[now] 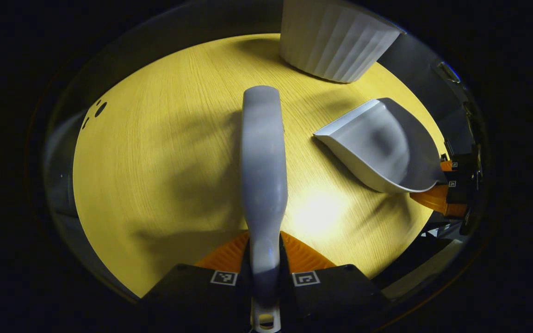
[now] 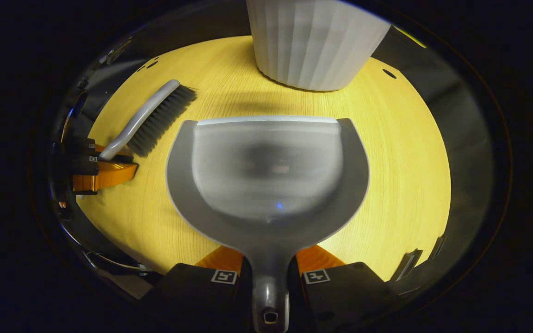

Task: Pick up the small broom and dustpan from the desktop, sweep the trash into the dustpan with the broom, and then empty the trash into the garbage bin.

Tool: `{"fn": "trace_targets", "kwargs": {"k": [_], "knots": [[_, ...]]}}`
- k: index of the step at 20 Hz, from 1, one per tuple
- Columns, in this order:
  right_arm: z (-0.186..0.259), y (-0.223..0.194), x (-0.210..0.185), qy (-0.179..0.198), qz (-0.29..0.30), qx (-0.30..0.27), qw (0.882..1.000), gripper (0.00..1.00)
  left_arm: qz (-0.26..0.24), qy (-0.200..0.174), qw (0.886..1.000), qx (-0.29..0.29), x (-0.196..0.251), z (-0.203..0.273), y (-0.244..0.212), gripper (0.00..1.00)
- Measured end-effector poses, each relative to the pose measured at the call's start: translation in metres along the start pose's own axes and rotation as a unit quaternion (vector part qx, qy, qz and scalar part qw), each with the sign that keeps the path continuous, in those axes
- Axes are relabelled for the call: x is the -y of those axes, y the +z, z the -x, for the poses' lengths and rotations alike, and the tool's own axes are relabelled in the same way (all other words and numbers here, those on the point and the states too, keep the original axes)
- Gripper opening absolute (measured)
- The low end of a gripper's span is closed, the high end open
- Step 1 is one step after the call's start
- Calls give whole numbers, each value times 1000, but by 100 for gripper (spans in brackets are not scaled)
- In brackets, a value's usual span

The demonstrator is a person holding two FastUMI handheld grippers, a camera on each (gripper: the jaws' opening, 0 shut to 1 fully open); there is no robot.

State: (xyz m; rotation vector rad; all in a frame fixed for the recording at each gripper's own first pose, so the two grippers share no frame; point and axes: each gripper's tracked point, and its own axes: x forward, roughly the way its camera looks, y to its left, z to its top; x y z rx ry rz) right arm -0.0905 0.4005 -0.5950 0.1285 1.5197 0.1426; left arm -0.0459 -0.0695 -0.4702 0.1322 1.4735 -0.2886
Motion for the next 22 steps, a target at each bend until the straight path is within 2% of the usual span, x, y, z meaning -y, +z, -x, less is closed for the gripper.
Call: {"fn": "trace_targets", "kwargs": {"k": [1,3,5,6,7,8,9,10,11,12,13,14,18,22], "knots": [[2,0,-1,3,-1,3,1000,32,-1,2,1000,-4,0,1,-1,29],[5,3,-5,12,-11,6,1000,48,1,1,1000,-8,1,2,0,30],[5,8,-5,16,-17,8,1000,49,4,-4,1000,-12,7,6,-3,27],[6,9,-4,15,-18,9,1000,49,4,-2,1000,-10,7,6,-3,34],[8,11,-4,13,-19,12,1000,54,5,-1,1000,-7,8,8,-5,32],[9,13,-4,13,-20,13,1000,49,4,0,1000,-5,9,10,-5,42],[12,12,-4,14,-21,16,1000,65,2,3,1000,2,9,12,-2,51],[14,12,-2,14,-21,17,1000,63,-2,3,1000,7,11,15,-2,69],[14,8,-1,14,-21,19,999,81,-5,4,1000,11,11,20,-1,74],[17,9,2,12,-24,23,999,88,-7,9,1000,18,12,25,1,78],[22,9,3,11,-26,29,999,100,-9,15,999,27,12,29,3,81],[26,10,3,10,-27,34,999,97,-12,19,999,35,11,35,6,85],[57,22,10,5,-28,75,997,98,-5,31,996,87,13,68,20,87],[109,60,16,-1,-39,159,987,97,12,41,984,172,13,122,46,86]]}}
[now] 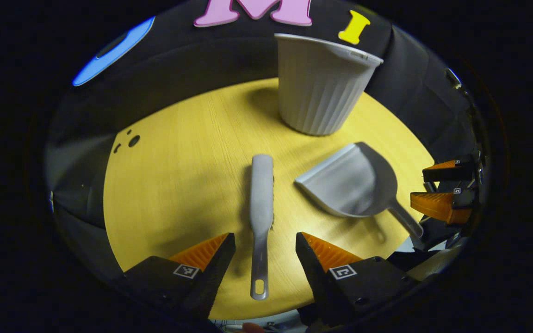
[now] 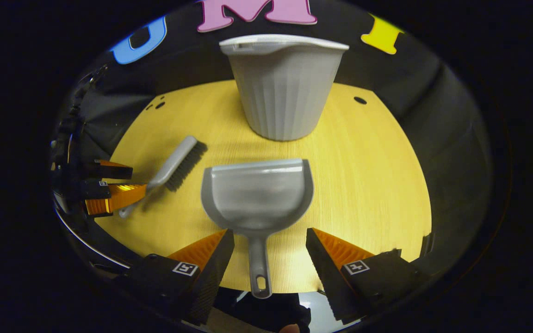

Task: Pick up the small broom and dustpan from the desktop, sweep the trash into the dustpan with the broom, and then empty the trash into the garbage bin.

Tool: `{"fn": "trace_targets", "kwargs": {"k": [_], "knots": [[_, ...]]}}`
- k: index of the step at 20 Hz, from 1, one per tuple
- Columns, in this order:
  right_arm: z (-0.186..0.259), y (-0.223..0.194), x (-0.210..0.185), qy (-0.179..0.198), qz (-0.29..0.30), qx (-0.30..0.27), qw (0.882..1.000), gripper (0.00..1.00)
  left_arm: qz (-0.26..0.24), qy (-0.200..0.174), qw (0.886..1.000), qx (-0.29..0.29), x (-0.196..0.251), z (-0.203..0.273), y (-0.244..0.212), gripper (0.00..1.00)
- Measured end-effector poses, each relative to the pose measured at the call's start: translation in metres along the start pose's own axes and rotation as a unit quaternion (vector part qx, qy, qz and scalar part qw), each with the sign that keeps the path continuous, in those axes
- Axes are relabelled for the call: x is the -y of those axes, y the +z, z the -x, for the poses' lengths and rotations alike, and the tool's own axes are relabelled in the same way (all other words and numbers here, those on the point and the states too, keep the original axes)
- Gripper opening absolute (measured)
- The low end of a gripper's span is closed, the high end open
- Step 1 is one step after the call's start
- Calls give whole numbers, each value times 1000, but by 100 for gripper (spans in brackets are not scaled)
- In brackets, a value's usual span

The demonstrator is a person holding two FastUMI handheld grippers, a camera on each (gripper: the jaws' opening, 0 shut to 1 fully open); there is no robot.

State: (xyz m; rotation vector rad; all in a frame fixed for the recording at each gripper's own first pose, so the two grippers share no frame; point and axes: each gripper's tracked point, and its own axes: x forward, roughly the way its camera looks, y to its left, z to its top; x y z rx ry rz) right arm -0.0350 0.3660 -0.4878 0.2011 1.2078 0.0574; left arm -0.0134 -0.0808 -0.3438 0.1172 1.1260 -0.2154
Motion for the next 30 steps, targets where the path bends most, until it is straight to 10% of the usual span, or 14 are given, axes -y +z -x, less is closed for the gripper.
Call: {"fn": "trace_targets", "kwargs": {"k": [7,18,30], "knots": [[83,121,21,-35,20,191,981,98,15,30,983,182,-6,87,102,86],[172,218,36,-44,51,377,924,98,47,50,900,431,23,207,212,95],[198,227,40,-37,74,409,909,98,63,56,894,440,35,216,212,95]]}}
